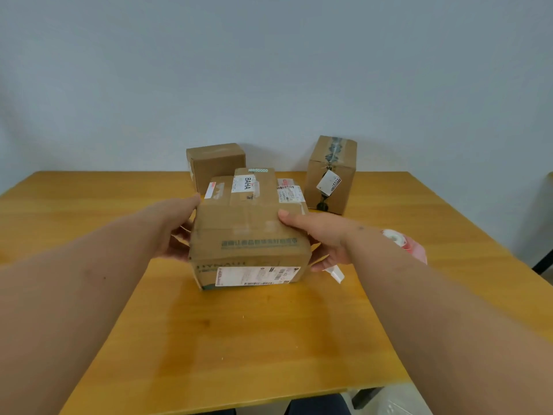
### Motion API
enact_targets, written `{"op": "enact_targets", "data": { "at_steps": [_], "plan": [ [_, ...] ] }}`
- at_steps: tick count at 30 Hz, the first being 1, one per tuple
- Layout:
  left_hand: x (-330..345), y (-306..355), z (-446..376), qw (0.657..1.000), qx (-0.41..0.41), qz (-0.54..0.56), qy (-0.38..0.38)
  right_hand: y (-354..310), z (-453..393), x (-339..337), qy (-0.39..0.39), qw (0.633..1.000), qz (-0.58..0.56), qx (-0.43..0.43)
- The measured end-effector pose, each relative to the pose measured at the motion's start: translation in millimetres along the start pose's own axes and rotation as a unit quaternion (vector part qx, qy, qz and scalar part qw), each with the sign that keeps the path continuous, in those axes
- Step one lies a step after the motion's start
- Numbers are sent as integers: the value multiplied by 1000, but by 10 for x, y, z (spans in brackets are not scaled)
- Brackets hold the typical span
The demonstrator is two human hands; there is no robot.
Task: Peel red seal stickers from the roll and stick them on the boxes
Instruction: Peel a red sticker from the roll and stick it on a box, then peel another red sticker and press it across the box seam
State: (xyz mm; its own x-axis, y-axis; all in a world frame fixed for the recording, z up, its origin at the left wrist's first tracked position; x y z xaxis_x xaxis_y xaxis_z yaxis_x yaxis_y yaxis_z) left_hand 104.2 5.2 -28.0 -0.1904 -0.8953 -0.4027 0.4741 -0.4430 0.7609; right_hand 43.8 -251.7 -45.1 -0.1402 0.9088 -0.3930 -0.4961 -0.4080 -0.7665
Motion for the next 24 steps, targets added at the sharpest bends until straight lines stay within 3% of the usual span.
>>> {"op": "enact_targets", "data": {
  "at_steps": [4, 7, 11, 13, 18, 24],
  "plan": [
    [58, 25, 13, 1000, 22, -13, 0, 29, 9, -78, 72, 997, 8, 4],
    [-8, 229, 89, 987, 129, -32, 92, -58, 170, -311, 152, 987, 3, -48],
    [-14, 739, 466, 906, 298, -166, 251, -280, 618, -870, 336, 922, 39, -186],
    [172, 978, 718, 872, 358, -191, 275, -254, 796, -1106, 394, 893, 61, -206],
    [918, 1319, 1224, 826, 482, -199, 213, 221, 938, -1618, 454, 877, 74, -137],
    [1824, 1312, 1353, 815, 535, -212, 66, 745, 936, -1847, 413, 895, 141, -90]
  ]
}}
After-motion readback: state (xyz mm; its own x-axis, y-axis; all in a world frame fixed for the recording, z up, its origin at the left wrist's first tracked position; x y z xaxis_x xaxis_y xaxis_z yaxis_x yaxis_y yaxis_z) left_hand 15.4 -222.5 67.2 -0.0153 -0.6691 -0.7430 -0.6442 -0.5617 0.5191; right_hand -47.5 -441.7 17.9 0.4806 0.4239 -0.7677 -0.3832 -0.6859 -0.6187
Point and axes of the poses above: each hand's wrist, its own z-axis away from the middle knuckle, its own x-axis out of the palm, y = z × x, the point moved 9 cm from there along -z, towards the middle knuckle
